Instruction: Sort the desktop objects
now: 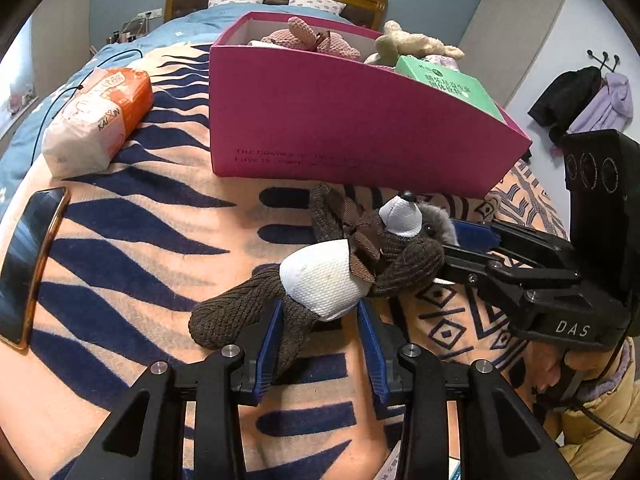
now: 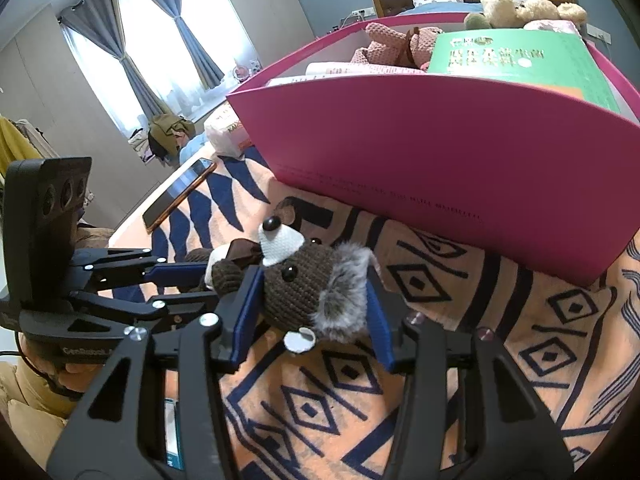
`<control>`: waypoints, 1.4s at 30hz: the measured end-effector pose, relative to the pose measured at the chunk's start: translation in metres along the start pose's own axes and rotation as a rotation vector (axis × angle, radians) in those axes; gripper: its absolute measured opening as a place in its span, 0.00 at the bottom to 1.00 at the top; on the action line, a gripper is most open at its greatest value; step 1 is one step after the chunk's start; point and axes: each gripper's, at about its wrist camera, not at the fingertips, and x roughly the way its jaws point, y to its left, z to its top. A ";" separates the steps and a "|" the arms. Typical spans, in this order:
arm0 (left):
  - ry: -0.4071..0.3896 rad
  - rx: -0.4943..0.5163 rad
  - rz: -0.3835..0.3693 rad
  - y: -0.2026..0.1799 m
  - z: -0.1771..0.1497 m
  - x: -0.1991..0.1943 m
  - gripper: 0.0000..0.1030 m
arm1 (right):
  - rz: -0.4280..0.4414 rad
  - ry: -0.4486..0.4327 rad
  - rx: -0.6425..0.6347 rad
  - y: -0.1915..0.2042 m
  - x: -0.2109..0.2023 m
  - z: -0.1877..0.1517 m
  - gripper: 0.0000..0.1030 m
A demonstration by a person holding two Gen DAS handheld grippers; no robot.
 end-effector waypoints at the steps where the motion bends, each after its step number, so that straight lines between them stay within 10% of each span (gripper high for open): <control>1: -0.001 -0.002 -0.002 0.001 0.001 -0.001 0.37 | -0.002 -0.004 0.001 0.000 -0.001 0.000 0.49; 42: -0.139 0.125 0.031 -0.041 0.022 -0.049 0.37 | -0.032 -0.159 -0.031 0.016 -0.060 0.014 0.49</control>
